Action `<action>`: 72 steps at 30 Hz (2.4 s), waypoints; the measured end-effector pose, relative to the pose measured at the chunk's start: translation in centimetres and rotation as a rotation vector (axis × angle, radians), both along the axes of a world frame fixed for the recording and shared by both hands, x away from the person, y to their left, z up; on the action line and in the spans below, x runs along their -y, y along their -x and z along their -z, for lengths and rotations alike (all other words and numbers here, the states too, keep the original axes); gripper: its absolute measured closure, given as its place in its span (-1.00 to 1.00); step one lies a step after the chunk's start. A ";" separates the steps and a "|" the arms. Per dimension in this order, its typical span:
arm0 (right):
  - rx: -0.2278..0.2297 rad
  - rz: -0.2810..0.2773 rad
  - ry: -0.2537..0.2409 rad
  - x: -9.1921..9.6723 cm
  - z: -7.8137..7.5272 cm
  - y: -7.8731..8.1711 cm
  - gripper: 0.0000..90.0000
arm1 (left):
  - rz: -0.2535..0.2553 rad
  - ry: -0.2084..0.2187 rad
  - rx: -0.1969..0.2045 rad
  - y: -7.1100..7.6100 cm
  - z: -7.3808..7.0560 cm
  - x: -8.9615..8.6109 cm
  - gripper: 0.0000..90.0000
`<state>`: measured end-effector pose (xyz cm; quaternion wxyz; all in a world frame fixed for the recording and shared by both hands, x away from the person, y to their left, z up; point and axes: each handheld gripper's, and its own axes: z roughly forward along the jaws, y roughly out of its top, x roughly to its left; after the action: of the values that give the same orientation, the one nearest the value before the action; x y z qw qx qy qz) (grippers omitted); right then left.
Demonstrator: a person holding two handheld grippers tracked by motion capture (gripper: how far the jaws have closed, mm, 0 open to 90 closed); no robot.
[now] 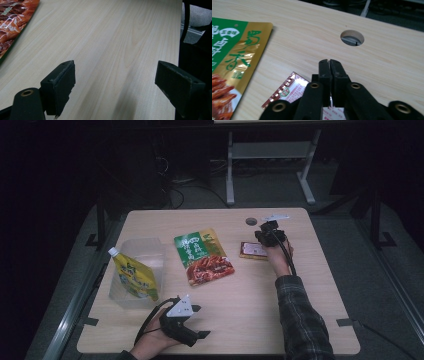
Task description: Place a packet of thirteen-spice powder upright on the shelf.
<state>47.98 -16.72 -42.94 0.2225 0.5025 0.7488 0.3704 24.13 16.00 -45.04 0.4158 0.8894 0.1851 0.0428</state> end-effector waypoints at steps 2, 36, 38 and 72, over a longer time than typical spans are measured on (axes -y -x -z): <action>0.000 0.012 -0.001 -0.1 0.4 -0.5 1.00 | 0.002 0.000 0.000 0.0 0.0 0.0 -0.64; -0.139 -0.040 0.054 0.2 3.2 2.9 1.00 | 0.011 -0.021 -0.001 0.4 0.1 0.3 -0.64; -0.146 -0.048 0.058 0.4 3.2 3.6 1.00 | 0.012 -0.022 -0.001 0.4 0.1 0.4 -0.64; -0.145 -0.077 0.077 8.9 1.9 7.9 1.00 | -0.014 -0.004 -0.027 0.0 0.0 0.0 -0.67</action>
<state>40.08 -25.66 -44.82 0.1725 0.4898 0.7954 0.3124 24.15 16.01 -45.06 0.4113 0.8893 0.1969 0.0343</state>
